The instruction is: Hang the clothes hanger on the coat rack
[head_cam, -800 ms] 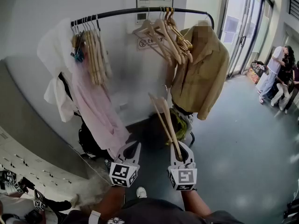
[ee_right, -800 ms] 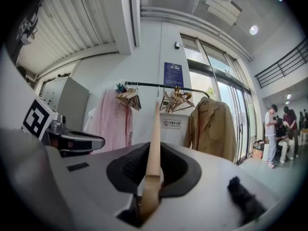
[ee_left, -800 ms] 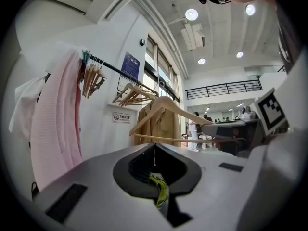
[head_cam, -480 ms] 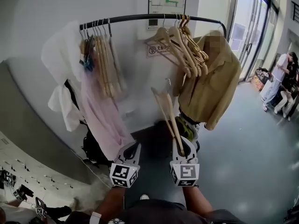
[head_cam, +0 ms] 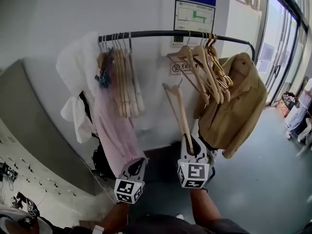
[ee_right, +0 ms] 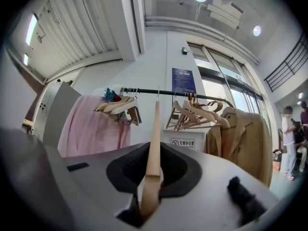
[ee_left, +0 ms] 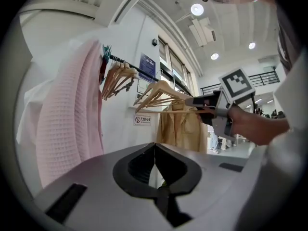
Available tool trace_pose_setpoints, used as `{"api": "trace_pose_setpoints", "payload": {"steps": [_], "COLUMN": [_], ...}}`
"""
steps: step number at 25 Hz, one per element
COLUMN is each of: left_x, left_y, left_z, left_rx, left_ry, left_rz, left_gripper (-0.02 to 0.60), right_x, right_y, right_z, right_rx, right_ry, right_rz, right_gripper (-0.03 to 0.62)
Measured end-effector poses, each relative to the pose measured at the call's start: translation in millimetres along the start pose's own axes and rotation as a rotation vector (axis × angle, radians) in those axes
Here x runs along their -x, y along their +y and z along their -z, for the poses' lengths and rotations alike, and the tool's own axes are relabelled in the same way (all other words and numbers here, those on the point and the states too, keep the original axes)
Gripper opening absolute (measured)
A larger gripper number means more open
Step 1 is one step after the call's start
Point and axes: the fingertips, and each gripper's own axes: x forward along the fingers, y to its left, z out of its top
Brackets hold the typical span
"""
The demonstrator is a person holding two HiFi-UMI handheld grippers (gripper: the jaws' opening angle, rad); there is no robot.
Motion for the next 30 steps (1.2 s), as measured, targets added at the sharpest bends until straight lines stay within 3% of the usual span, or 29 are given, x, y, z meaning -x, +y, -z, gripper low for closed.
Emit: {"api": "trace_pose_setpoints", "payload": {"steps": [8, 16, 30], "left_x": [7, 20, 43], "left_y": [11, 8, 12], "left_z": [1, 12, 25], "left_rx": [0.024, 0.046, 0.059], "left_ry": [-0.003, 0.012, 0.038], "left_rz": [-0.094, -0.134, -0.201], "left_gripper": [0.011, 0.011, 0.011], "right_x": [-80, -141, -176], "right_y": [-18, -14, -5], "right_z": [-82, -131, -97], "right_rx": [0.035, 0.026, 0.024], "right_ry": [-0.092, -0.075, 0.057], "right_rz": [-0.017, -0.051, -0.085], "right_gripper": [0.055, 0.055, 0.055]}}
